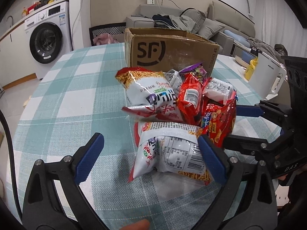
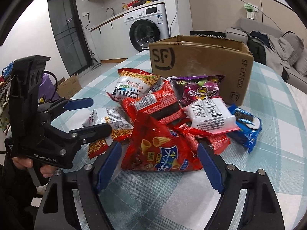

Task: Organize snacks
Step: 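Close the left tool on a white snack bag while the right tool grasps a red chip bag, then lift both held bags and carry them over the open cardboard box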

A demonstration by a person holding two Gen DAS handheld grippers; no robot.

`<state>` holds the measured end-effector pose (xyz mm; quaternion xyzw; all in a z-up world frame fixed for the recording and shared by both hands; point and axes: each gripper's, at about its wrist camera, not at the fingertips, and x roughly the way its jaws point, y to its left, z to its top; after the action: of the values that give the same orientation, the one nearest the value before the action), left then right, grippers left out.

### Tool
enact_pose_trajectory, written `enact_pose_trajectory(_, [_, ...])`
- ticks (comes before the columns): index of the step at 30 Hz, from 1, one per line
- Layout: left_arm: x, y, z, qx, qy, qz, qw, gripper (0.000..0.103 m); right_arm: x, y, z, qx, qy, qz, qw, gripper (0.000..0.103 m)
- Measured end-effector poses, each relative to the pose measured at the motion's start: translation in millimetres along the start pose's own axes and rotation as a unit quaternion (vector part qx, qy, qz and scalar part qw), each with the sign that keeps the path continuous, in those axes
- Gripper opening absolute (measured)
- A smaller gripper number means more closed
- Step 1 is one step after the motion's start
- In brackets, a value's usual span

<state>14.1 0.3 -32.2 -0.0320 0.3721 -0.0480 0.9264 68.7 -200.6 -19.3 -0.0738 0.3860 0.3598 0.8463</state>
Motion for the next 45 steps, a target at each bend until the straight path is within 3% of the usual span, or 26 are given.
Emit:
enact_pose_trajectory(10, [12, -2, -1, 0.001, 0.036, -0.042, 0.9985, 0.081, 17, -8, 7, 0.016, 0.021, 0.014, 1.000, 0.073])
enact_pose_trajectory(13, [15, -1, -2, -0.007, 0.044, -0.067, 0.9968, 0.068, 20, -9, 6, 0.020, 0.023, 0.020, 0.999, 0.072])
enact_pose_trajectory(20, [9, -5, -3, -0.005, 0.035, -0.072, 0.9968, 0.055, 22, -12, 5, 0.029, 0.032, 0.021, 0.999, 0.059])
enact_pose_trajectory(28, [-12, -4, -7, -0.012, 0.008, -0.081, 0.9966, 0.054, 5, -11, 4, 0.031, 0.003, 0.028, 0.999, 0.036])
enact_pose_trajectory(33, [-30, -4, -7, -0.014, -0.008, -0.086, 0.9961, 0.054, -9, -9, 1, 0.029, -0.011, 0.034, 0.999, 0.030])
enact_pose_trajectory(38, [-40, -5, -4, -0.013, -0.017, -0.084, 0.9962, 0.054, -8, -3, -2, 0.019, 0.001, 0.034, 0.999, 0.032])
enact_pose_trajectory(45, [-42, -4, -4, -0.013, -0.020, -0.079, 0.9966, 0.054, 6, -8, -3, 0.038, 0.033, 0.030, 0.998, 0.060])
